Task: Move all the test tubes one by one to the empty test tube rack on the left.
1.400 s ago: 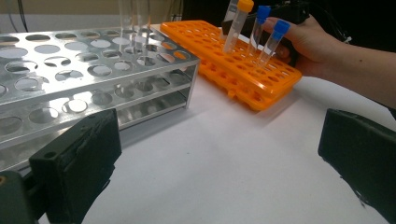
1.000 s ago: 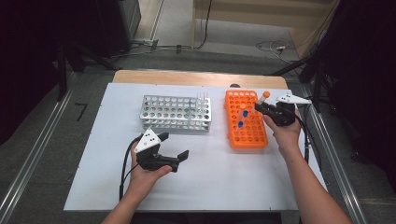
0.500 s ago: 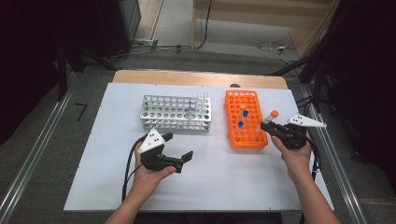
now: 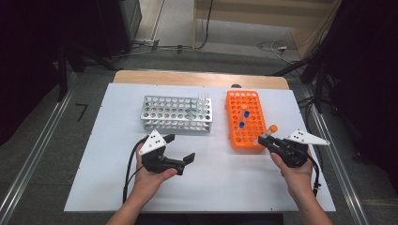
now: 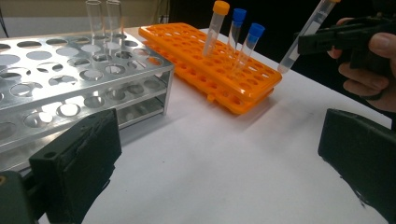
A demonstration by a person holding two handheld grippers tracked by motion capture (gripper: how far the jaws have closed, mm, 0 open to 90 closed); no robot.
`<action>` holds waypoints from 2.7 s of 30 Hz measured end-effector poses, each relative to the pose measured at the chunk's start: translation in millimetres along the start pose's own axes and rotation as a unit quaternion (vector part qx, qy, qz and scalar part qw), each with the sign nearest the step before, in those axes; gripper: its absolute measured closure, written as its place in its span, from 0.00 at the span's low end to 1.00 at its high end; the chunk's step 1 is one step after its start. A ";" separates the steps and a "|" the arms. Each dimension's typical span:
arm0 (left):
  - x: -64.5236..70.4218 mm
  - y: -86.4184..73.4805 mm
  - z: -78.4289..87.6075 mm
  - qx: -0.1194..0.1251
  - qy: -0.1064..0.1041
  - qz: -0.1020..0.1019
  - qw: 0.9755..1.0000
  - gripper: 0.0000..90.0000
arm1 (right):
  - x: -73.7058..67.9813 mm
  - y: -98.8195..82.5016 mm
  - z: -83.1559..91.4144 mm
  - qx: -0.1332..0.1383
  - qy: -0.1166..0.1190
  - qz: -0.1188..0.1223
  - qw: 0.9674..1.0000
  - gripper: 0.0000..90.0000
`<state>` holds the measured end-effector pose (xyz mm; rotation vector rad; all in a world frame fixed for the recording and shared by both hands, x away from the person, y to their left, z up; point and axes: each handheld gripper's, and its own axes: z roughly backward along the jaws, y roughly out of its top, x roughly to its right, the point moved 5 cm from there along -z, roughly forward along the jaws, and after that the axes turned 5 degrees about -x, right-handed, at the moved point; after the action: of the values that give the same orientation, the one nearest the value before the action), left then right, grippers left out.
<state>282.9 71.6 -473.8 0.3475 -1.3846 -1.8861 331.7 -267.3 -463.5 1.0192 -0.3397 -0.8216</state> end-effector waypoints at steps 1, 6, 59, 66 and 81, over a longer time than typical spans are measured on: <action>0.9 0.3 0.1 0.001 -0.002 0.000 1.000 0.00 | -3.8 -0.9 0.7 -0.001 0.003 0.003 1.000 0.81; 5.5 2.6 -0.2 -0.001 -0.008 -0.005 1.000 0.00 | -24.0 -2.2 -0.5 -0.006 0.029 0.018 0.999 0.81; 66.0 13.6 -29.6 -0.025 -0.106 -0.102 0.989 0.79 | -138.0 -13.6 -59.9 -0.081 0.160 0.117 0.977 0.81; 66.3 14.6 -28.7 -0.020 -0.103 -0.102 0.989 0.79 | -138.4 -13.0 -59.3 -0.077 0.161 0.116 0.977 0.81; 51.7 21.1 -18.7 0.000 -0.091 -0.079 0.993 0.79 | -119.1 -12.6 -41.7 -0.044 0.164 0.117 0.979 0.41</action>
<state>268.0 19.4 -451.0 0.2986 -1.5145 -2.0915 272.5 -156.7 -481.9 0.9907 -0.1355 -0.4436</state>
